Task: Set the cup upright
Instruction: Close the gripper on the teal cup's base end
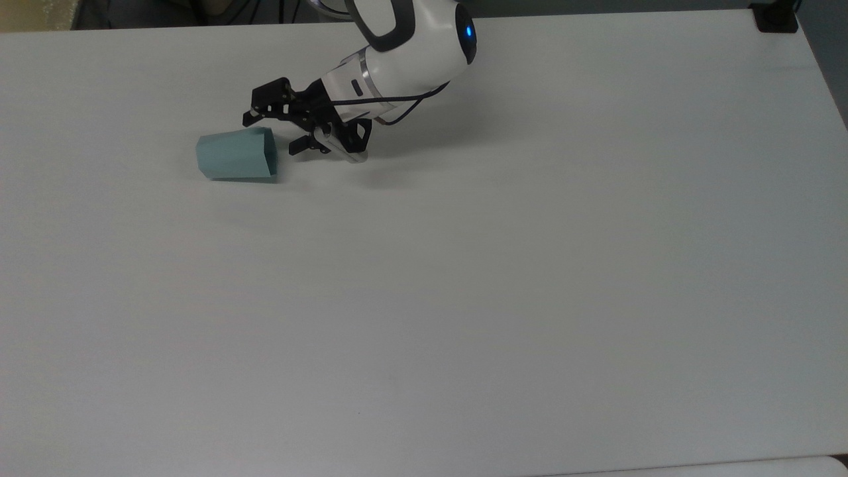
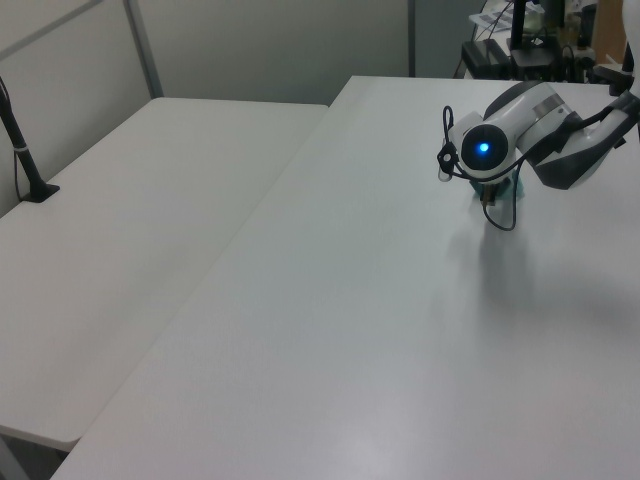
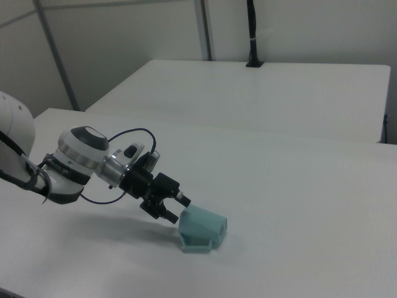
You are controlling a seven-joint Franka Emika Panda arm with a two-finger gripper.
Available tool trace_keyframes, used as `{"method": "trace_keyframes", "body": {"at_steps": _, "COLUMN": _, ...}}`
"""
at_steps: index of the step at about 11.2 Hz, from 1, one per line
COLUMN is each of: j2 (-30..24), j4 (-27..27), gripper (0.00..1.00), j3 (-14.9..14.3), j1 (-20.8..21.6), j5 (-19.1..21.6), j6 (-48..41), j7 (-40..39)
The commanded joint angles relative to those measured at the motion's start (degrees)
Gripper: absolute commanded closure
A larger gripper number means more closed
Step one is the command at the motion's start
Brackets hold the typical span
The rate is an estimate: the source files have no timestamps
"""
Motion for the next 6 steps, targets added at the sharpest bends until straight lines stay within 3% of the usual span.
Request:
{"method": "trace_keyframes", "body": {"at_steps": 1, "j2": 0.2, "j4": -0.2, "gripper": 0.03, "j3": -0.1, "j1": -2.5, "j5": -3.1, "j6": 2.9, "j7": 2.3}}
{"method": "trace_keyframes", "body": {"at_steps": 2, "j2": 0.2, "j4": -0.2, "gripper": 0.07, "j3": -0.1, "j1": -3.0, "j5": -3.6, "j6": 3.0, "j7": 2.3}}
{"method": "trace_keyframes", "body": {"at_steps": 6, "j2": 0.6, "j4": -0.3, "gripper": 0.44, "j3": -0.1, "j1": -3.8, "j5": -4.5, "j6": 3.1, "j7": 2.3}}
